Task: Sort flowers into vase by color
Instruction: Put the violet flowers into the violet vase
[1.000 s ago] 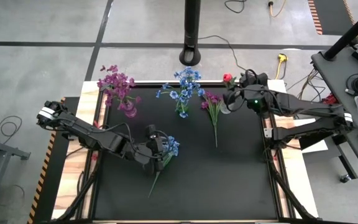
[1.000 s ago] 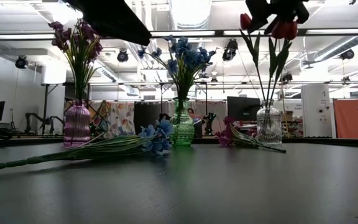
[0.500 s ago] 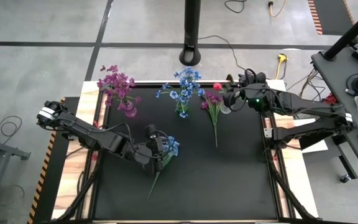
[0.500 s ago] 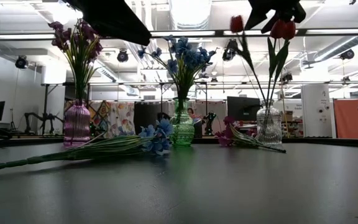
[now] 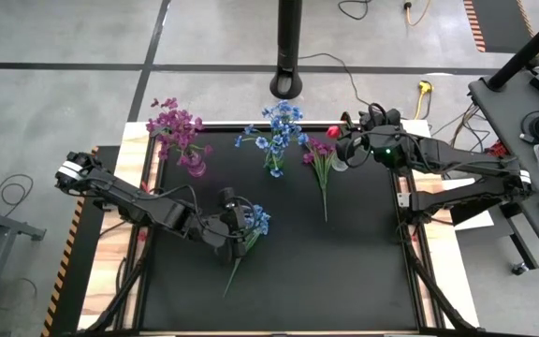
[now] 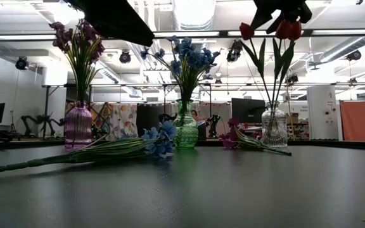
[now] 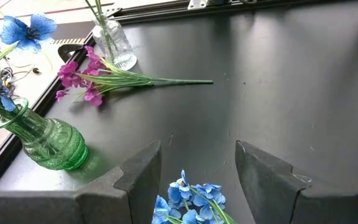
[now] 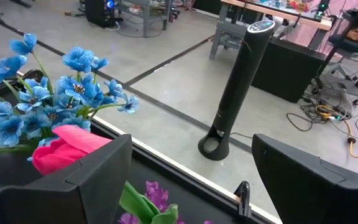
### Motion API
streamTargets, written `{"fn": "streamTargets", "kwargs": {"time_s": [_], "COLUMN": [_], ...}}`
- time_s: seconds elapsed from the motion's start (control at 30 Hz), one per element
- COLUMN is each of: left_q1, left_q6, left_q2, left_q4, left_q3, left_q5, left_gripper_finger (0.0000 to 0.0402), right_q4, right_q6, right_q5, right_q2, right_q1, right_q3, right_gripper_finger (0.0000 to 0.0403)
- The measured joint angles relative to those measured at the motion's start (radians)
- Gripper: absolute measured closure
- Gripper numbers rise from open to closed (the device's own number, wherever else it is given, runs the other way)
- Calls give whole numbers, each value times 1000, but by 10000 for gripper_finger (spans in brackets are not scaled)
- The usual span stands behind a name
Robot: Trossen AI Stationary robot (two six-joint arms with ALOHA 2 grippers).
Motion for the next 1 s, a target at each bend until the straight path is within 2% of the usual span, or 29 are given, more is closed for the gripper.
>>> {"fn": "streamTargets", "kwargs": {"time_s": [0.27, 0.53, 0.67, 0.8, 1.0], "left_q1": [-2, -13, -25, -31, -31], "left_q6": [-4, -104, -159, -167, -167], "left_q2": [-1, -34, -35, -33, -32], "left_q4": [-18, -175, -282, -312, -312], "left_q3": [0, 5, 32, 42, 47], "left_q5": [2, 5, 5, 5, 5], "left_gripper_finger": [214, 214, 214, 214, 214], "right_q4": [-8, -26, -23, -21, -39], "right_q6": [-13, -10, 4, 48, 134], "right_q5": [-4, -84, -203, -366, -423], "right_q2": [0, 1, 1, 3, 36], "right_q1": [2, 23, 64, 117, 220], "right_q3": [52, 138, 172, 186, 187], "right_gripper_finger": [78, 76, 76, 76, 76]}}
